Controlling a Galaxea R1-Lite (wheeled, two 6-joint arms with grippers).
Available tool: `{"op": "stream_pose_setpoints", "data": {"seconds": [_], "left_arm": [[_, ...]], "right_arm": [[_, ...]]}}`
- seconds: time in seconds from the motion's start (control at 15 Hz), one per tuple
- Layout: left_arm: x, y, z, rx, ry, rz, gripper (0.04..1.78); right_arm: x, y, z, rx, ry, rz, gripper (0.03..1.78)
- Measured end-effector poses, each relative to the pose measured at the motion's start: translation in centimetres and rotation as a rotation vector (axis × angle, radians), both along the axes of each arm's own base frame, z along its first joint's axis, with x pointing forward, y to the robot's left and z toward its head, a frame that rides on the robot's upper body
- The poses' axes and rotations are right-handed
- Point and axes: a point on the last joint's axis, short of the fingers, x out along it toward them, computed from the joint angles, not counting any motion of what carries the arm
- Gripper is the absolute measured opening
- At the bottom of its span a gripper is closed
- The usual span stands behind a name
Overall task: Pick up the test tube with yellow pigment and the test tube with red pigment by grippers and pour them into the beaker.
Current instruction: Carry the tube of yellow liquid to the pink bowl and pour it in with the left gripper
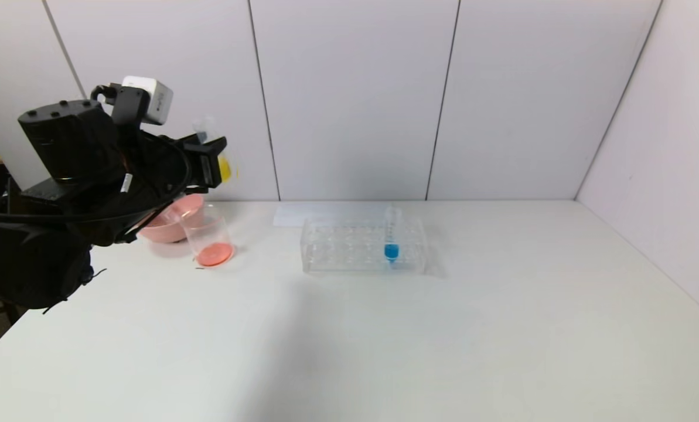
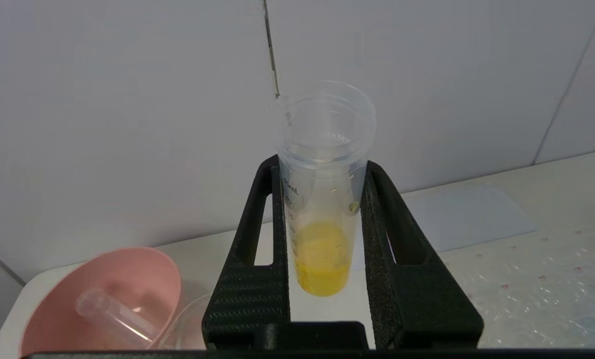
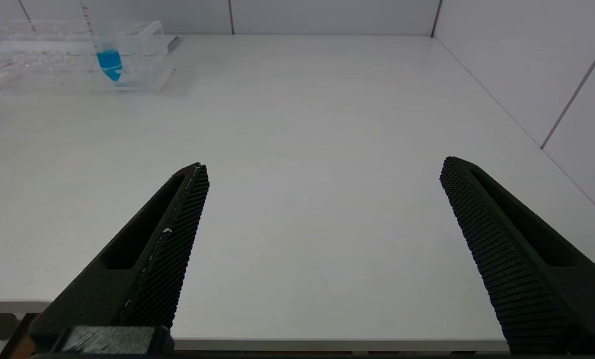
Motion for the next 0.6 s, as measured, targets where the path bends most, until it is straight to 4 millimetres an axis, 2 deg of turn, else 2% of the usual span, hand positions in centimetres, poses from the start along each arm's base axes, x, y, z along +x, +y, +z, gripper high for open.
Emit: {"op": "stream_pose_setpoints", "data": {"seconds": [0.6], "left_arm": [[0.7,5.2,-0.8,0.013,0.027,0.094,0.44]], "right_arm": [[0.0,0.0,0.0,0.000,0.000,-0.001,1.70]]}}
